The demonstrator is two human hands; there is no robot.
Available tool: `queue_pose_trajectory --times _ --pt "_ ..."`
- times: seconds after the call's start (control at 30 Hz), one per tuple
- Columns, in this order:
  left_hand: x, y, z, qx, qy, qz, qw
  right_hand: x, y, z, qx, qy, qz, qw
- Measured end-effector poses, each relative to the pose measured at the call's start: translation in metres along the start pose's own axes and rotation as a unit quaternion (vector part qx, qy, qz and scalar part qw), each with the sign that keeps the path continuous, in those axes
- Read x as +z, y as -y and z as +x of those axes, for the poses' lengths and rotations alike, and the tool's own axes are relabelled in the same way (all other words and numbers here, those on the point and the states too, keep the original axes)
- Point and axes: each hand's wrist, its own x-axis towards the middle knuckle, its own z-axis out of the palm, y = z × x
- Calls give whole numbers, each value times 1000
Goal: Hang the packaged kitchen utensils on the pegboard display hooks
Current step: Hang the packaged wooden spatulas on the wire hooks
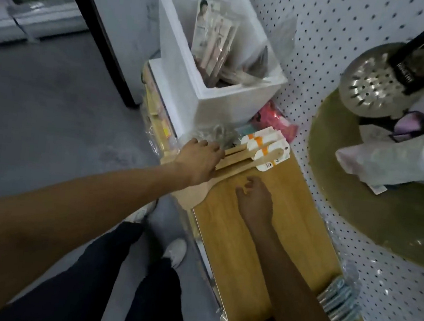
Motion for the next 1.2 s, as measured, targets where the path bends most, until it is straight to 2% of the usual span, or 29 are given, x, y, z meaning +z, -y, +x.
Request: queue_pose_trajectory --times 0.2,0.4,0.53,0.7,0.87,1.2 --pt "56 1 55 22 18 26 999 43 -6 56 136 -8 121 983" --pt "72 -2 77 18 -6 43 999 71 -6 87 173 -35 179 968" --pt "60 -2 75 26 17 70 997 67 1 83 215 0 303 928" --pt "43 0 56 21 53 0 998 49 12 58 212 25 369 905" --pt "22 -4 15 21 48 -74 996 27 19 18 196 44 399 895" --pt "-34 -18 -71 -65 19 -148 987 -32 43 -65 80 85 413 903"
